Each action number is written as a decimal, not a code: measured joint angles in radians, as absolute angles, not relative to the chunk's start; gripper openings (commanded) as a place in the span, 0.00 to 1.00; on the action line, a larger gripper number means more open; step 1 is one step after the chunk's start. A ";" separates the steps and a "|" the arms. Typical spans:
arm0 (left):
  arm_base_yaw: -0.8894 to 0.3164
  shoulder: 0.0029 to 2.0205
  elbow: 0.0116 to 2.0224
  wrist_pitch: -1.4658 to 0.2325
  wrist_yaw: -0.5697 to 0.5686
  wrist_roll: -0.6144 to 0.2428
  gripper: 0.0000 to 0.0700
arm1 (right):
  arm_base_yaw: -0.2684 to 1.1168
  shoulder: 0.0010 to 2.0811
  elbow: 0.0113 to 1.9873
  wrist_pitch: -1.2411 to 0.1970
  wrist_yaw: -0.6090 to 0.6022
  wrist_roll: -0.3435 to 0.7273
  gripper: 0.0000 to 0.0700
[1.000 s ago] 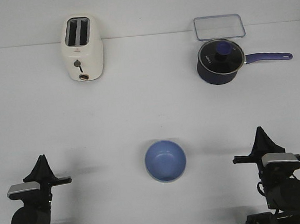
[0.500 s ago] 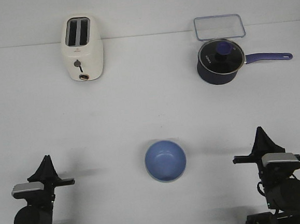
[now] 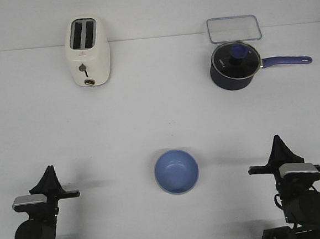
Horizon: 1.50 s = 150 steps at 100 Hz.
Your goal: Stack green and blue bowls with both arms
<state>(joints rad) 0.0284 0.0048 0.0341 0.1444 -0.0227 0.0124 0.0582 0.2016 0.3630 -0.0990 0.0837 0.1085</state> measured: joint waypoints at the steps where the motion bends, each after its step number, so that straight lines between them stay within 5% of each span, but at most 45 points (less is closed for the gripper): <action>1: 0.028 0.005 0.034 0.144 -0.023 0.012 0.02 | 0.058 0.202 0.363 -0.099 0.084 0.109 0.00; 23: 0.028 0.005 0.034 0.144 -0.023 0.012 0.02 | 0.058 0.202 0.363 -0.101 0.084 0.071 0.00; 68: 0.028 0.005 0.034 0.146 -0.023 0.012 0.02 | 0.047 0.003 0.061 -0.019 0.082 -0.276 0.00; 150: 0.028 0.005 0.034 0.146 -0.023 0.012 0.02 | 0.045 0.003 0.015 -0.003 0.080 -0.326 0.00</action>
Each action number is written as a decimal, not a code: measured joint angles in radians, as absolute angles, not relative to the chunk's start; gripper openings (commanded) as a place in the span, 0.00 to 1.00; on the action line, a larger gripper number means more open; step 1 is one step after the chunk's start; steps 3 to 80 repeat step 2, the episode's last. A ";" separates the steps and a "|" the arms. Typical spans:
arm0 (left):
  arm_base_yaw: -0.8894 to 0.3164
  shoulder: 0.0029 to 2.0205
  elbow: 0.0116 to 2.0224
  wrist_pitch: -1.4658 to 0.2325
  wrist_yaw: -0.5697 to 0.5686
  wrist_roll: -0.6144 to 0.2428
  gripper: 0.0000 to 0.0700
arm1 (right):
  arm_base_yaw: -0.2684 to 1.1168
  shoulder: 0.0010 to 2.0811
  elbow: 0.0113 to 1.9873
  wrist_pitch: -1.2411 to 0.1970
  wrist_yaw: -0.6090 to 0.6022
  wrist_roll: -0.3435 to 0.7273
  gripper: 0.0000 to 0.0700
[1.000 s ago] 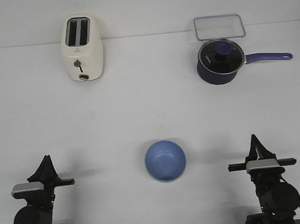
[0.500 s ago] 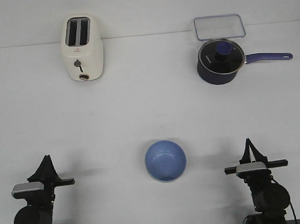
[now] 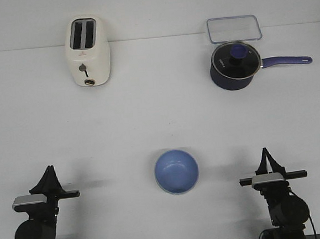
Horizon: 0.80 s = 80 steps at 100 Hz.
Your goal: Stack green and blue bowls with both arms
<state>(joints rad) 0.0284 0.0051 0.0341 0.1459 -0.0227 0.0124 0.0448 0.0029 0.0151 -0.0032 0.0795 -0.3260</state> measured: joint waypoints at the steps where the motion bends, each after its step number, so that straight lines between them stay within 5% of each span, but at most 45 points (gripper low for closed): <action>1: 0.028 0.005 0.034 0.146 -0.023 0.012 0.02 | 0.045 0.003 0.015 -0.003 0.080 -0.326 0.00; 80: 0.028 0.005 0.034 0.146 -0.023 0.012 0.02 | 0.045 0.003 0.015 -0.003 0.080 -0.326 0.00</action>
